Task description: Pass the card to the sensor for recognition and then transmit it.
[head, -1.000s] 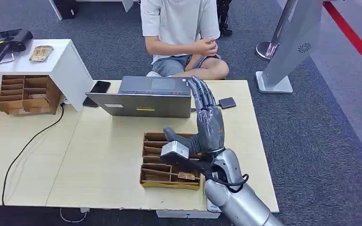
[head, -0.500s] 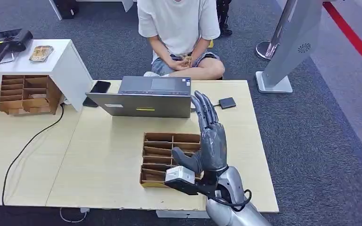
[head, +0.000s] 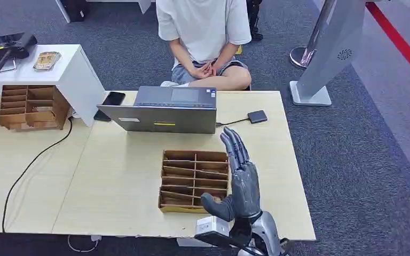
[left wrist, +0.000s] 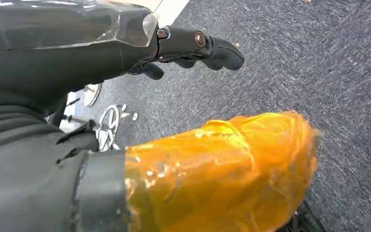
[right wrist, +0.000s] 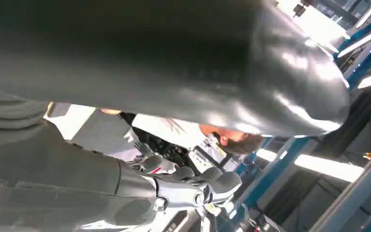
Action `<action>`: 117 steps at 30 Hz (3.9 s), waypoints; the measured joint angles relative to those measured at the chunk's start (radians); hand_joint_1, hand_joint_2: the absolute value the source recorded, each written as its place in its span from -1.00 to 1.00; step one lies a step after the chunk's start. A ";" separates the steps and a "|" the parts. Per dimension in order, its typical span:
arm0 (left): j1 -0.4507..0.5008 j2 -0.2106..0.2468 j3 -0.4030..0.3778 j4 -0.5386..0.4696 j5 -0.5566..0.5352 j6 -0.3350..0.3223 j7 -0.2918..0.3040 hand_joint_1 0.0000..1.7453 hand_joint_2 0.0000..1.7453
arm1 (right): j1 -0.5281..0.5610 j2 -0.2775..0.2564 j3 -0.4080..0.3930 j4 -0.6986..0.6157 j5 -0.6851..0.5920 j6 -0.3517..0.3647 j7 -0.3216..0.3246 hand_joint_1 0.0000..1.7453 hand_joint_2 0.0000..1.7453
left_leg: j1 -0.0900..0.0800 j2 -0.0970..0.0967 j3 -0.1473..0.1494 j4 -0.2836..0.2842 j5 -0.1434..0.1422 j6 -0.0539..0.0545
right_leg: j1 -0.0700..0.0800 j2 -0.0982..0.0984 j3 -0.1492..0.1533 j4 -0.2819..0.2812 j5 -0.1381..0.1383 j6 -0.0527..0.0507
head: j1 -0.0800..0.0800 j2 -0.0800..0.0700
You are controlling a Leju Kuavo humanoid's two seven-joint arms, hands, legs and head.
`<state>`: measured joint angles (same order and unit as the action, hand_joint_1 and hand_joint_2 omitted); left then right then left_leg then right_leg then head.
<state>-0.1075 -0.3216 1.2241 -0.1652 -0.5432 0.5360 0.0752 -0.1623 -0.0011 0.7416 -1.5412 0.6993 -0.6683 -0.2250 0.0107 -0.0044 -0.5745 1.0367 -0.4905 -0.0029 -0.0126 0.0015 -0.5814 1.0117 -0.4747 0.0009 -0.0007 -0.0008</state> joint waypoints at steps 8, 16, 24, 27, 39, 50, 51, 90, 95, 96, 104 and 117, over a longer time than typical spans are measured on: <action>-0.001 0.000 0.007 0.000 0.011 0.005 -0.005 -1.00 -1.00 | 0.058 -0.005 0.000 -0.011 -0.010 0.000 -0.030 -1.00 1.00 | 0.000 0.000 0.000 0.000 0.000 0.000 | 0.000 0.000 0.000 0.000 0.000 0.000 | 0.000 0.000; -0.001 -0.001 0.010 0.000 0.030 0.009 -0.015 -1.00 -1.00 | 0.145 -0.005 -0.010 -0.013 -0.015 0.000 -0.078 -1.00 1.00 | 0.000 0.000 0.000 0.000 0.000 0.000 | 0.000 0.000 0.000 0.000 -0.001 0.000 | 0.000 0.000; -0.001 -0.001 0.013 0.000 0.041 0.012 -0.018 -1.00 -1.00 | 0.181 -0.005 -0.027 -0.006 0.016 0.000 -0.089 -1.00 1.00 | 0.000 0.000 0.000 0.000 0.000 0.000 | 0.000 0.000 0.000 0.000 -0.001 0.000 | 0.000 0.000; -0.001 -0.001 0.013 0.000 0.043 0.013 -0.018 -1.00 -1.00 | 0.185 -0.005 -0.032 0.000 0.051 0.000 -0.080 -1.00 1.00 | 0.000 0.000 0.000 0.000 0.000 0.000 | 0.000 0.000 0.000 0.000 -0.001 0.000 | 0.000 0.000; -0.001 -0.001 0.013 0.000 0.052 0.015 -0.018 -1.00 -1.00 | 0.192 0.002 -0.052 0.024 0.139 0.000 -0.060 -1.00 1.00 | 0.000 0.000 0.000 0.000 0.000 0.000 | 0.000 0.000 0.000 0.000 -0.001 0.000 | 0.000 0.000; -0.001 -0.001 0.013 0.000 0.058 0.015 -0.018 -1.00 -1.00 | 0.193 0.003 -0.059 0.039 0.240 0.000 -0.014 -1.00 1.00 | 0.000 0.000 0.000 0.000 0.000 0.000 | 0.000 0.000 0.000 0.000 -0.001 0.000 | 0.000 0.000; -0.001 -0.001 0.013 0.000 0.058 0.015 -0.018 -1.00 -1.00 | 0.193 0.003 -0.060 0.042 0.257 0.000 -0.004 -1.00 1.00 | 0.000 0.000 0.000 0.000 0.000 0.000 | 0.000 0.000 0.000 0.000 -0.001 0.000 | 0.000 0.000; -0.002 -0.001 -0.005 0.000 0.076 0.006 -0.004 -1.00 -1.00 | 0.150 -0.050 -0.021 0.203 0.466 0.103 0.209 -1.00 1.00 | 0.000 0.000 0.000 0.000 0.000 0.000 | 0.000 0.000 0.000 0.000 -0.001 0.000 | 0.000 0.000; -0.002 -0.001 -0.010 0.000 0.074 0.002 -0.003 -1.00 -1.00 | 0.140 -0.053 -0.020 0.225 0.470 0.120 0.224 -1.00 1.00 | 0.000 0.000 0.000 0.000 0.000 0.000 | 0.000 0.000 0.000 0.000 -0.001 0.000 | 0.000 0.000; -0.002 0.000 -0.010 0.000 0.074 0.002 -0.003 -1.00 -1.00 | 0.138 -0.053 -0.020 0.229 0.470 0.121 0.224 -1.00 1.00 | 0.000 0.000 0.000 0.000 0.000 0.000 | 0.000 0.000 0.000 0.000 -0.001 0.000 | 0.000 0.000; -0.002 0.000 -0.018 0.000 0.072 -0.002 -0.003 -1.00 -1.00 | 0.123 -0.053 -0.019 0.266 0.463 0.136 0.233 -1.00 1.00 | 0.000 0.000 0.000 0.000 0.000 0.000 | 0.000 0.000 0.000 0.000 -0.001 0.000 | 0.000 0.000; -0.002 0.000 -0.019 0.000 0.075 -0.002 -0.003 -1.00 -1.00 | 0.114 -0.053 -0.019 0.281 0.459 0.137 0.233 -0.84 1.00 | 0.000 0.000 0.000 0.000 0.000 0.000 | 0.000 0.000 0.000 0.000 -0.001 0.000 | 0.000 0.000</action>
<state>-0.1099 -0.3220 1.2055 -0.1652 -0.4681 0.5341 0.0725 -0.0487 -0.0542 0.7221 -1.2600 1.1578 -0.5314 0.0080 0.0107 -0.0043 -0.5750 1.0365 -0.4907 -0.0028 -0.0126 0.0016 -0.5814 1.0116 -0.4753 0.0007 -0.0008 -0.0008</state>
